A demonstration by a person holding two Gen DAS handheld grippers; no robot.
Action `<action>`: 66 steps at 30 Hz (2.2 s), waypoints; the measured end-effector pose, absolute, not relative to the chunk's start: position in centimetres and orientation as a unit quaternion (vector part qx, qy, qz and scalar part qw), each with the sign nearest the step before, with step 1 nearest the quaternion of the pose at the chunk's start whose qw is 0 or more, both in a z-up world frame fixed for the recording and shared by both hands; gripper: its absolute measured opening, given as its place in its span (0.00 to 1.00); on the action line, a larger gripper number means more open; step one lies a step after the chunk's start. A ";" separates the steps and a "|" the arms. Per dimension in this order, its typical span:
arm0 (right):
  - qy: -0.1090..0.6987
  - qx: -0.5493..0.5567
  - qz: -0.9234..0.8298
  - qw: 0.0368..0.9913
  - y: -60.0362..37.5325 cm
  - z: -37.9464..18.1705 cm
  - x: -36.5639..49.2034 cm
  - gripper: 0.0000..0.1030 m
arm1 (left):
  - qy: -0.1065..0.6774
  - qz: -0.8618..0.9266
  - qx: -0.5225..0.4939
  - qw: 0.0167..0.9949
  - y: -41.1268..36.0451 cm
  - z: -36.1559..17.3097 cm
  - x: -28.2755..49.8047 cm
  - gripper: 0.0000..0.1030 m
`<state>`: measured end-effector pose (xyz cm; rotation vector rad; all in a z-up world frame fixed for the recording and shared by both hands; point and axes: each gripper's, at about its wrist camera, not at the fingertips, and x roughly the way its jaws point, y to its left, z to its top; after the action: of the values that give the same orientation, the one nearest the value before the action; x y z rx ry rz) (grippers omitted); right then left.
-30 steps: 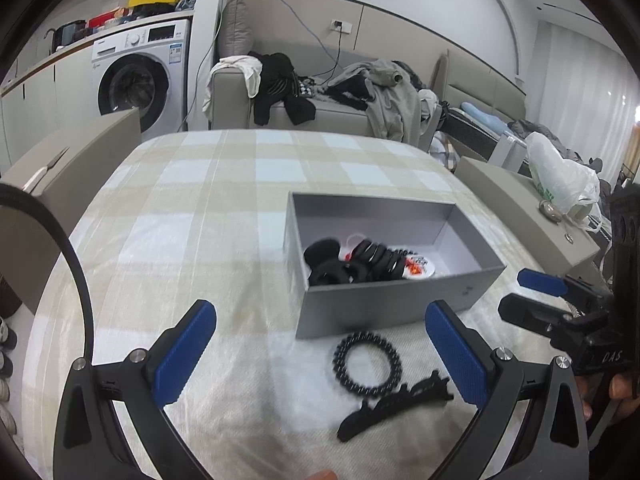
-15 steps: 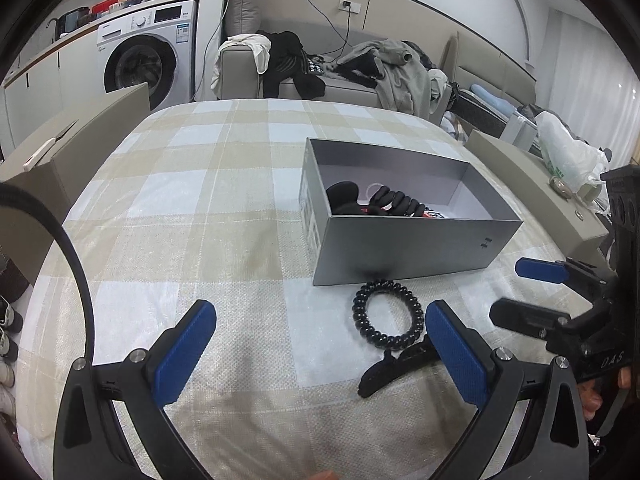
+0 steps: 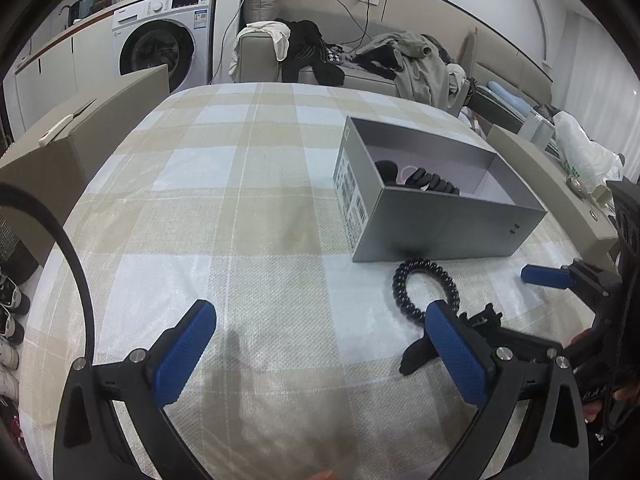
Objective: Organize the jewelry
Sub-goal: 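Move the right gripper to the long black claw clip, then grasp and lift the long black claw clip with the right gripper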
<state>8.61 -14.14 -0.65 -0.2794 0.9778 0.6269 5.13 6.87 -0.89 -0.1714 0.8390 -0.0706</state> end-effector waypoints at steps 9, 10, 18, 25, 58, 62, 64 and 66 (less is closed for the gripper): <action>0.455 -0.143 0.305 0.824 -13.3 -0.7 8.3 1.00 | 0.420 -0.032 -0.070 0.904 6.6 -1.2 4.7 0.99; 0.455 -0.144 0.305 0.824 -13.3 -0.7 8.3 1.00 | 0.424 -0.029 -0.063 0.903 6.5 -1.3 4.7 0.99; 0.453 -0.142 0.301 0.827 -13.5 -0.6 8.5 1.00 | 0.447 -0.012 -0.027 0.894 6.2 -1.8 4.1 0.99; 0.453 -0.146 0.300 0.827 -13.7 -0.6 8.5 1.00 | 0.460 -0.042 -0.010 0.887 4.3 -2.0 4.8 0.99; 0.462 -0.133 0.305 0.822 -15.4 -0.5 8.0 1.00 | 0.463 -0.081 -0.008 0.883 2.7 -1.4 6.3 0.99; 0.457 -0.153 0.335 0.809 -14.4 -0.7 7.2 1.00 | 0.460 -0.062 -0.029 0.885 4.4 -1.2 6.0 0.99; 0.455 -0.161 0.347 0.804 -14.0 -0.7 6.8 1.00 | 0.460 -0.053 -0.041 0.885 5.3 -1.2 5.9 0.99; 0.452 -0.172 0.357 0.799 -13.3 -0.8 6.4 1.00 | 0.460 -0.044 -0.050 0.885 5.9 -1.2 5.7 0.99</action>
<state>6.38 -13.29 -0.76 -0.3696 0.9703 0.7656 5.68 5.91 -1.22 -0.1045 0.9575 -0.0922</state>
